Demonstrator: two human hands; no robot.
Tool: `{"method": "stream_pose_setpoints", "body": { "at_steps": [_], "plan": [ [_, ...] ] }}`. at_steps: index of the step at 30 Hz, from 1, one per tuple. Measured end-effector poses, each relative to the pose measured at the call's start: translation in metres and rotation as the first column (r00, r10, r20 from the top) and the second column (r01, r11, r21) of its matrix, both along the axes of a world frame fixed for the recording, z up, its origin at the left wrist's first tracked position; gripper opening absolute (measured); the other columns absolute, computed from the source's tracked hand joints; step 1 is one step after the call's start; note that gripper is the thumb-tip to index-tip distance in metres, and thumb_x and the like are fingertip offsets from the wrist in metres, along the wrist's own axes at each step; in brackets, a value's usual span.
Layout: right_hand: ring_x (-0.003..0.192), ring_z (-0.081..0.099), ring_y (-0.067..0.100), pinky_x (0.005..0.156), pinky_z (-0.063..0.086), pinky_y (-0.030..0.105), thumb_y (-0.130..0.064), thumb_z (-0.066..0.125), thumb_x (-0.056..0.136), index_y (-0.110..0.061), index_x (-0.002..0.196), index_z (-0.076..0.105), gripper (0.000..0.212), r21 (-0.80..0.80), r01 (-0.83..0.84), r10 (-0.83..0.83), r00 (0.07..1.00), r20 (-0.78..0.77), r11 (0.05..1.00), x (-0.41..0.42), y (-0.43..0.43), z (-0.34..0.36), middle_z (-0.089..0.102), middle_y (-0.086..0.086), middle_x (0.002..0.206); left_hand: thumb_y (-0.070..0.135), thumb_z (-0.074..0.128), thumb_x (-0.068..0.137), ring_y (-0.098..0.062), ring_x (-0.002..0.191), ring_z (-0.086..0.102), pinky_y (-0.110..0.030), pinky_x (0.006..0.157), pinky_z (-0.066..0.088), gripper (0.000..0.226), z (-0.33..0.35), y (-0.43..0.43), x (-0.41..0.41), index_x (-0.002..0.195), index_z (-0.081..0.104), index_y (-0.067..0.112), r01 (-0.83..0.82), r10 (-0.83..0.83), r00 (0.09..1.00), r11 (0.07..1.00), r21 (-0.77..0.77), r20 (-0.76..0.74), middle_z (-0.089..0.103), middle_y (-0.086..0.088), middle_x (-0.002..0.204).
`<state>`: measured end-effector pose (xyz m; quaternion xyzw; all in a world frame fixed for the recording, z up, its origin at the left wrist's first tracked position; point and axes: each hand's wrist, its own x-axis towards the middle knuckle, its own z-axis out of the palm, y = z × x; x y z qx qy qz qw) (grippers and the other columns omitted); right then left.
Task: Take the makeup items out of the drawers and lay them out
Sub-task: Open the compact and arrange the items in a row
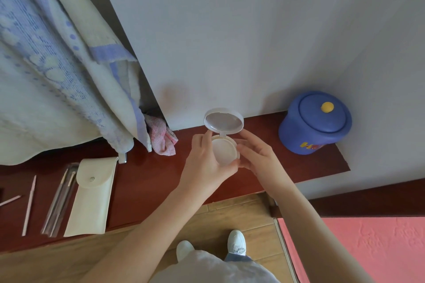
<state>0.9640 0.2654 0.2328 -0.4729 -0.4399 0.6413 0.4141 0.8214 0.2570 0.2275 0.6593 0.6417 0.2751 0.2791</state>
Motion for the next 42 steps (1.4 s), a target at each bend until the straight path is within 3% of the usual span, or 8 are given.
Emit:
{"method": "stream_pose_setpoints", "body": {
  "at_steps": [8,13,17,20,25,30,38,42],
  "plan": [
    [0.097,0.066,0.026,0.080,0.055,0.037,-0.001,0.044,0.095,-0.026,0.126,0.053,0.041,0.061,0.074,-0.075,0.997,0.014,0.995,-0.011,-0.006,-0.007,0.071,0.005,0.106,0.052,0.061,0.069,-0.014,0.111,0.056,-0.036,0.086,0.053,0.077,-0.003,-0.008,-0.006,0.132,0.044,0.012,0.003,0.004,0.998,0.993,0.120,-0.055,0.057,0.000,0.125],
    [0.094,0.067,0.024,0.078,0.056,0.035,-0.003,0.041,0.096,-0.027,0.126,0.052,0.040,0.062,0.098,-0.098,0.995,-0.004,0.993,-0.007,-0.008,-0.010,0.071,0.006,0.105,0.055,0.048,0.073,-0.007,0.116,0.054,-0.034,0.097,0.047,0.075,-0.004,-0.013,-0.017,0.137,0.041,0.017,0.059,-0.053,0.961,0.998,-0.012,0.273,0.057,0.005,0.127],
    [0.100,0.066,0.022,0.086,0.054,0.039,-0.008,0.040,0.097,-0.025,0.130,0.048,0.038,0.023,0.132,-0.132,0.991,0.007,0.991,-0.005,-0.009,-0.019,0.070,0.007,0.107,0.051,0.042,0.079,-0.008,0.106,0.059,-0.035,0.086,0.054,0.047,-0.004,-0.021,-0.024,0.124,0.046,0.039,0.121,-0.044,0.819,0.988,-0.098,0.572,0.060,0.020,0.113],
    [0.101,0.066,0.020,0.088,0.052,0.039,-0.010,0.041,0.097,-0.028,0.128,0.049,0.036,0.005,0.150,-0.150,0.989,0.013,0.989,-0.006,-0.010,-0.024,0.071,0.004,0.106,0.051,0.040,0.076,-0.003,0.109,0.056,-0.028,0.084,0.054,0.048,-0.008,-0.024,-0.031,0.121,0.046,0.039,0.146,-0.005,0.735,0.978,-0.151,0.678,0.061,0.026,0.109],
    [0.104,0.065,0.019,0.089,0.052,0.036,-0.009,0.041,0.097,-0.026,0.129,0.049,0.037,-0.034,0.183,-0.183,0.983,-0.015,0.983,-0.008,-0.013,-0.030,0.072,0.004,0.105,0.047,0.053,0.074,-0.026,0.117,0.056,-0.051,0.088,0.052,0.052,-0.015,-0.022,-0.042,0.118,0.056,0.020,0.031,0.262,0.437,0.952,-0.305,0.860,0.057,-0.014,0.125],
    [0.104,0.065,0.019,0.088,0.052,0.035,-0.010,0.040,0.098,-0.024,0.133,0.045,0.038,-0.024,0.137,-0.137,0.991,0.015,0.990,-0.017,-0.016,-0.035,0.071,0.004,0.107,0.032,0.041,0.092,-0.030,0.114,0.058,-0.049,0.084,0.054,0.045,-0.023,-0.031,-0.056,0.128,0.048,0.006,-0.013,0.417,0.230,0.905,-0.426,0.879,0.057,-0.020,0.123],
    [0.099,0.067,0.015,0.085,0.054,0.035,-0.016,0.042,0.098,-0.029,0.130,0.043,0.034,-0.058,0.020,-0.007,0.977,0.211,0.998,-0.046,-0.021,-0.064,0.071,-0.001,0.104,0.008,0.039,0.095,-0.029,0.107,0.061,-0.040,0.077,0.058,0.026,-0.044,-0.045,-0.088,0.110,0.060,0.012,-0.174,0.612,0.232,0.791,-0.587,0.756,0.060,-0.017,0.118],
    [0.102,0.063,0.012,0.085,0.052,0.032,-0.021,0.040,0.098,-0.028,0.133,0.042,0.036,-0.108,-0.043,0.077,0.938,0.339,0.993,-0.072,-0.019,-0.083,0.069,-0.005,0.107,0.008,0.042,0.094,-0.028,0.109,0.060,-0.039,0.078,0.057,0.030,-0.060,-0.053,-0.108,0.116,0.057,0.023,-0.237,0.652,0.270,0.759,-0.607,0.709,0.056,-0.014,0.123]
  ]
}}
